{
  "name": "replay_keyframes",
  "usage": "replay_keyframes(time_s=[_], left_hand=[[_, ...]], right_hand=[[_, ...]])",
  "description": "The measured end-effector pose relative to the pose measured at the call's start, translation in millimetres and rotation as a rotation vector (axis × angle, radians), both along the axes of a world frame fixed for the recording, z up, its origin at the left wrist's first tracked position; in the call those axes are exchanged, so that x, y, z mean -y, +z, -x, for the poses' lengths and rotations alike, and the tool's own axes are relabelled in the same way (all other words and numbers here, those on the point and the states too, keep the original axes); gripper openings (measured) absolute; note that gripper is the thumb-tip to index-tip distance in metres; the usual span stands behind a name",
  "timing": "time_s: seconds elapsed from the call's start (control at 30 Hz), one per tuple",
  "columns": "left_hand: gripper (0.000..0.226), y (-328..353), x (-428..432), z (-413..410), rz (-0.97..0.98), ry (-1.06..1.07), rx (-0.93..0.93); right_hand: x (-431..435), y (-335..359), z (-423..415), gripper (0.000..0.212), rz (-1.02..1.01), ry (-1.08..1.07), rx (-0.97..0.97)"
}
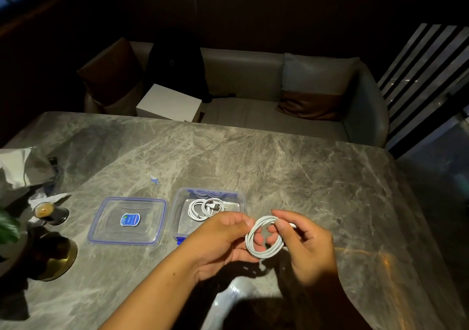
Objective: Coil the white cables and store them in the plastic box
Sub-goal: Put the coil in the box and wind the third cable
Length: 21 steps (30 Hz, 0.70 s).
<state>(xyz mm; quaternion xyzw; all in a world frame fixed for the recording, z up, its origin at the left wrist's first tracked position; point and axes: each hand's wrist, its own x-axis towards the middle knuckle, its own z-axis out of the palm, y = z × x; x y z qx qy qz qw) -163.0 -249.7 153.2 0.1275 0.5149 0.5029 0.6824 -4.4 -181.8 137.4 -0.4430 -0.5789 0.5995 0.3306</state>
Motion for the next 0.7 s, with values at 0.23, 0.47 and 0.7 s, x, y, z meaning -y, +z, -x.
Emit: replay_keyframes(time_s=[0.23,0.47,0.7], left_hand=[[0.01,-5.3,-6.7,-11.3,0.07,0.261,-0.126],[0.006,-10.5,-10.7,-22.4,-0.041,0.357,-0.496],[0.008,-10.5,-13.2,-8.9,-0.008,0.26,-0.211]], right_hand=[[-2.3,-5.1,3.9,0.026,0.066,-0.013,-0.039],[-6.5,-5.7,8.0,0.024,0.143,-0.033,-0.096],[-13.2,-10.6,8.5,0.02,0.149,0.034,0.009]])
